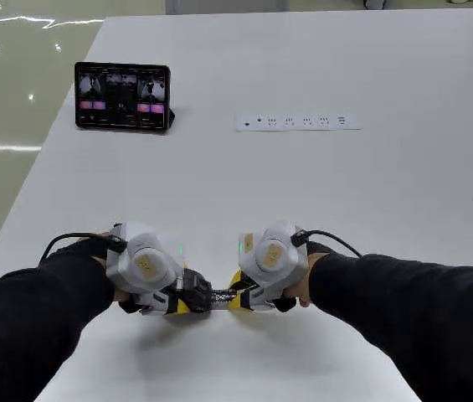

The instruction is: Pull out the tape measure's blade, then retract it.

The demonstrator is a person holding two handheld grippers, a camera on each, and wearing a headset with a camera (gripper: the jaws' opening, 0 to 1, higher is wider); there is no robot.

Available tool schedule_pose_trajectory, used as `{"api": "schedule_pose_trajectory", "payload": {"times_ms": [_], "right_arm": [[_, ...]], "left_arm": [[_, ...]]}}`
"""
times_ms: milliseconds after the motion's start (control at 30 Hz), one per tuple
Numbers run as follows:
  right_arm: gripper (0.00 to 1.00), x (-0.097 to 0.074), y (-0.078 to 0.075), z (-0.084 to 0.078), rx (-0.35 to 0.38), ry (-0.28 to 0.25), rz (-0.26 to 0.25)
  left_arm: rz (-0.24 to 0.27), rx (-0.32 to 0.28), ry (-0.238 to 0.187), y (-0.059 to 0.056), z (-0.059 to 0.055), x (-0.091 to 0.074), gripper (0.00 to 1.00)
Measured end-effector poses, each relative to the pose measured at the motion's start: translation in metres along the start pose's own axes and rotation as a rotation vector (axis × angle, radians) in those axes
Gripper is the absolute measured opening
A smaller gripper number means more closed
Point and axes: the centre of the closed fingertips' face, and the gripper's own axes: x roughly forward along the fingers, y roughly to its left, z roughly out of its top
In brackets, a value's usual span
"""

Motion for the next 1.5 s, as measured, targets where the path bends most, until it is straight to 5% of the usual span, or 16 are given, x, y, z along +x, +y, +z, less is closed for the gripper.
{"api": "schedule_pose_trajectory", "payload": {"times_ms": [1500], "right_arm": [[0.1,-0.022,0.001,-0.026,0.058,0.011,-0.023]], "left_arm": [[-0.011,0.028,0.001,-0.001,0.002,0.002,0.33]]}}
